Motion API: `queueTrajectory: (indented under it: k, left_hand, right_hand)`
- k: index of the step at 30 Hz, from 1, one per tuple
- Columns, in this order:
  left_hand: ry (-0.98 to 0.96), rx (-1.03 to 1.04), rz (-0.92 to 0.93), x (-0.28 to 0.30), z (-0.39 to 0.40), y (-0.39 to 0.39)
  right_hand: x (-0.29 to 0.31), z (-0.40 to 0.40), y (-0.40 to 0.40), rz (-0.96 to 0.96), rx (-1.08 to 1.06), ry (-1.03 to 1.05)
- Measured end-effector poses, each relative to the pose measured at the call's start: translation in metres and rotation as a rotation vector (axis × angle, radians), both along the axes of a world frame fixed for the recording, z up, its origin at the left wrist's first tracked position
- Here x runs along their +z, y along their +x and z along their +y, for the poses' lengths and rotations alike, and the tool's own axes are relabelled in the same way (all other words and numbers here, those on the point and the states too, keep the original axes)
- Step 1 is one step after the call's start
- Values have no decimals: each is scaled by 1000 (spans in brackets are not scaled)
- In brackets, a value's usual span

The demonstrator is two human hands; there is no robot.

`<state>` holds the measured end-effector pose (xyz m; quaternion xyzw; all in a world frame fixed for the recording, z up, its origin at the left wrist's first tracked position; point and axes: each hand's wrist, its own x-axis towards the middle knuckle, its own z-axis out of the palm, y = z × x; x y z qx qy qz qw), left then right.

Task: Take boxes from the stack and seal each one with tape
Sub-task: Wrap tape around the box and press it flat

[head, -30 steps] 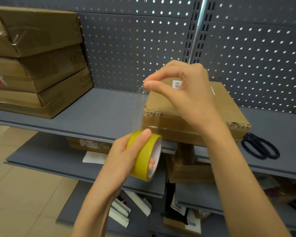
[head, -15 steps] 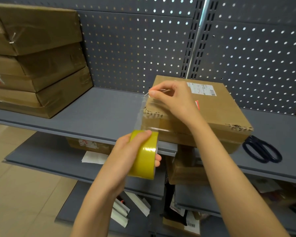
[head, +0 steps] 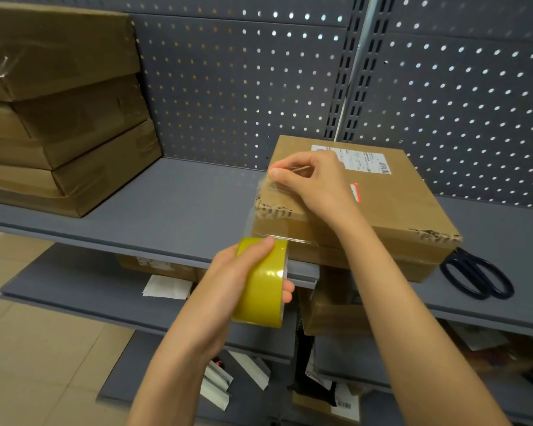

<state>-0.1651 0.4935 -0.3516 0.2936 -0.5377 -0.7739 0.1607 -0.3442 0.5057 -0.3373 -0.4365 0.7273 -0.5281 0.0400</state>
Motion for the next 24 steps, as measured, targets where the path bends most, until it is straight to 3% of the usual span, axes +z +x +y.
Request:
queueTrajectory:
  k: [11, 15, 18, 22, 24]
  left_hand:
    - [32, 14, -16, -6, -1, -6]
    - [11, 1, -33, -7, -1, -7]
    - [8, 0, -27, -6, 0, -7]
    - [20, -2, -3, -5, 1, -7]
    - [20, -15, 2, -5, 0, -7]
  right_hand:
    - [-4, -5, 1, 34, -133, 94]
    - [-7, -10, 3, 250, -314, 206]
    - [-8, -10, 4, 307, -345, 205]
    - [-1, 1, 12, 232, -228, -47]
    - [0, 9, 17, 235, -85, -9]
